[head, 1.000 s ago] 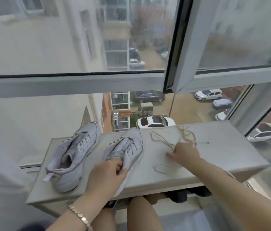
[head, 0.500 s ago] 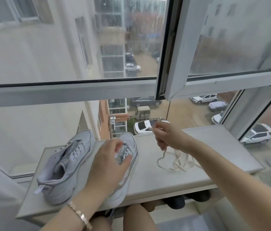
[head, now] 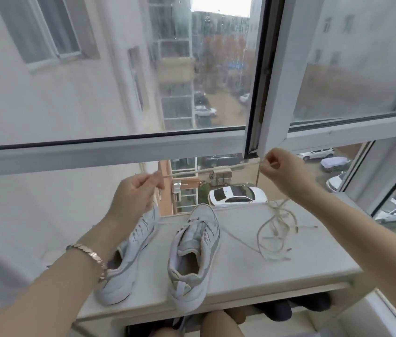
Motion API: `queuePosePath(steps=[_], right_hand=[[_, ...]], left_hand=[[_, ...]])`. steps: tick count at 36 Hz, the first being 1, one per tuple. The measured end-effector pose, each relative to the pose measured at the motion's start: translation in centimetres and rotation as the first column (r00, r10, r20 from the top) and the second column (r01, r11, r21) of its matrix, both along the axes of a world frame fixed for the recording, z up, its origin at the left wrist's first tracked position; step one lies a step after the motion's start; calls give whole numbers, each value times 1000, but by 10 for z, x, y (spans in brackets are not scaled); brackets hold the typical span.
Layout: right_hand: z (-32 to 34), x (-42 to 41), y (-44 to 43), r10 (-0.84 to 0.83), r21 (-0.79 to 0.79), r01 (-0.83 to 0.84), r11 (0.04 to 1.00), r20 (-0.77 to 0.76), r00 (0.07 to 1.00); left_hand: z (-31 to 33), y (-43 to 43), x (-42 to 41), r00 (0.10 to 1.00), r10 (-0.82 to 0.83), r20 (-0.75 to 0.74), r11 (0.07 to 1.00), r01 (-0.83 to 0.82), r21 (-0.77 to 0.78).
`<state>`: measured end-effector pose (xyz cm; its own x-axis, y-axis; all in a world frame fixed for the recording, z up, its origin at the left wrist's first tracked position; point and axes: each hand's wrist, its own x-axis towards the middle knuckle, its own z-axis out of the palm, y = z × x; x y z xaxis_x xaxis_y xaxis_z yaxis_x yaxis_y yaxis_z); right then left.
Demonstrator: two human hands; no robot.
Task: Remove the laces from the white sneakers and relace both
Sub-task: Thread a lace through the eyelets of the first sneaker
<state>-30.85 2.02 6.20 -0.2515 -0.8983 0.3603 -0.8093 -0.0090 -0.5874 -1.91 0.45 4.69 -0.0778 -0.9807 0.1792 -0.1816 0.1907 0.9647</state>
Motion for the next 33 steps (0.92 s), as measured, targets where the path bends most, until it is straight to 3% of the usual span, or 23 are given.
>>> queuePosePath(steps=[4,7,10,12,13,16,18,20,22,28,31,33], right_hand=[[-19,-21,2,-151,-12,150,989,-20,988],[-28,-20,2,-196,-17,195,981,-119,973],[-28,-11,1,-230,32,250,968,-299,926],[-24,0,0,-140,196,256,946,-465,874],[-22,7,0,-67,256,210,944,-474,878],[-8,37,8,220,201,-166,966,-287,932],[6,62,15,446,177,-437,882,-14,895],[14,80,16,547,206,-579,789,196,814],[17,91,17,559,179,-615,768,281,780],[10,58,16,358,62,-373,926,170,918],[-16,19,5,110,136,-136,981,181,977],[-35,-2,1,-51,220,36,975,66,996]], left_hand=[[-5,-9,46,963,270,-19,962,-269,39],[-11,-8,60,940,341,18,934,-341,105],[-10,-3,50,960,279,4,940,-274,202],[-2,2,36,983,163,-84,958,-138,253],[5,5,28,989,93,-117,964,-60,258],[24,11,4,987,-137,-87,965,153,212],[34,14,-13,968,-251,-27,950,252,184],[40,16,-30,950,-311,18,942,305,139],[42,15,-41,941,-333,57,941,327,88],[23,0,-23,927,-249,281,968,249,37],[2,-6,-3,883,-202,424,979,186,80],[-13,-11,8,864,-179,470,982,130,134]])
